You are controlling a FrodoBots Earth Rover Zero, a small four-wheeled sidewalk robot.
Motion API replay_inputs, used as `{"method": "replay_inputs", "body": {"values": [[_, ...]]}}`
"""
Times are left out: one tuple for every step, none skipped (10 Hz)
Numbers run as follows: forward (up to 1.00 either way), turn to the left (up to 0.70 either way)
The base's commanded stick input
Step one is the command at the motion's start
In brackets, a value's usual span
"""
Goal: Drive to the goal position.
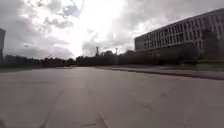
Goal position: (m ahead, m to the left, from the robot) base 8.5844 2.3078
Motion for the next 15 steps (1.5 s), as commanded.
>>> {"method": "replay_inputs", "body": {"values": [[0.70, 0.00], [0.70, 0.00], [0.70, 0.00], [0.70, 0.00], [0.70, 0.00], [0.70, 0.00], [0.70, 0.00], [0.70, 0.00], [0.70, 0.00], [0.70, 0.00], [0.70, 0.00], [0.70, 0.00], [0.70, 0.00], [0.70, 0.00], [0.70, 0.00]]}}
